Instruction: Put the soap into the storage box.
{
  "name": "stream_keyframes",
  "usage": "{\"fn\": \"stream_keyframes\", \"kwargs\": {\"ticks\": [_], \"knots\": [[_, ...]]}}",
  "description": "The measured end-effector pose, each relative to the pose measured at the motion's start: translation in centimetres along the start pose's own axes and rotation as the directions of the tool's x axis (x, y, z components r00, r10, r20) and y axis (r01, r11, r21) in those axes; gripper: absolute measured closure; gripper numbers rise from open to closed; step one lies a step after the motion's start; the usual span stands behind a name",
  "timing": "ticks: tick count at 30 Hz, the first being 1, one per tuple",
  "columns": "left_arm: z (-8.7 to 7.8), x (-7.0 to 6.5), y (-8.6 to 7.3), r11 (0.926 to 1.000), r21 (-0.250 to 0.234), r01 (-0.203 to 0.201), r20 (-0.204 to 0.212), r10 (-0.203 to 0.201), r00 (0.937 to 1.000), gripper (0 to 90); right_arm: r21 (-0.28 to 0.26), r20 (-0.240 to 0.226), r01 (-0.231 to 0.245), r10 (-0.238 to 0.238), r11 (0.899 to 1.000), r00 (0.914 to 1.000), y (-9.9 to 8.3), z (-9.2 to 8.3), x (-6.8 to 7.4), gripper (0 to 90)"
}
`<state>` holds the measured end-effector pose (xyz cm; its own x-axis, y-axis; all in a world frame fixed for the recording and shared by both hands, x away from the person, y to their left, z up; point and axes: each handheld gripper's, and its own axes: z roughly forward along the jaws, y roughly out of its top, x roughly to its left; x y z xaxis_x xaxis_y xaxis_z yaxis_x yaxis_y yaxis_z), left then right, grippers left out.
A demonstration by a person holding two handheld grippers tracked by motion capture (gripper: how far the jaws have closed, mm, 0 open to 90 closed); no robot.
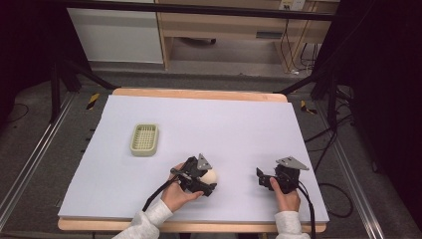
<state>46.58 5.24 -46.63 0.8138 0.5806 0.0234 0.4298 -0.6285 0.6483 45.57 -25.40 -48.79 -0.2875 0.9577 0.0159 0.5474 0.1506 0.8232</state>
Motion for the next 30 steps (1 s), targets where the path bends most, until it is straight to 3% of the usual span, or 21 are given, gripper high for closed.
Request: {"fn": "stream_keyframes", "kwargs": {"ticks": [11, 16, 30], "knots": [[-0.5, 0.2, 0.1, 0.9999, -0.010, 0.007, -0.006, -0.007, 1.0000, 23.7, 0.000, -0.002, -0.004, 0.004, 1.000, 1.0000, 0.0, 0.0, 0.0, 4.9], [-1.4, 0.3, 0.3, 0.9998, -0.020, -0.005, -0.004, 0.005, 1.0000, 23.6, -0.001, -0.002, -0.002, 0.002, 1.000, 1.0000, 0.0, 0.0, 0.0, 4.9], [-3.5, 1.3, 0.1, 0.9988, -0.046, 0.018, -0.012, -0.019, 0.9998, 23.7, -0.002, -0.001, -0.006, 0.006, 1.000, 1.0000, 0.0, 0.0, 0.0, 4.8]]}}
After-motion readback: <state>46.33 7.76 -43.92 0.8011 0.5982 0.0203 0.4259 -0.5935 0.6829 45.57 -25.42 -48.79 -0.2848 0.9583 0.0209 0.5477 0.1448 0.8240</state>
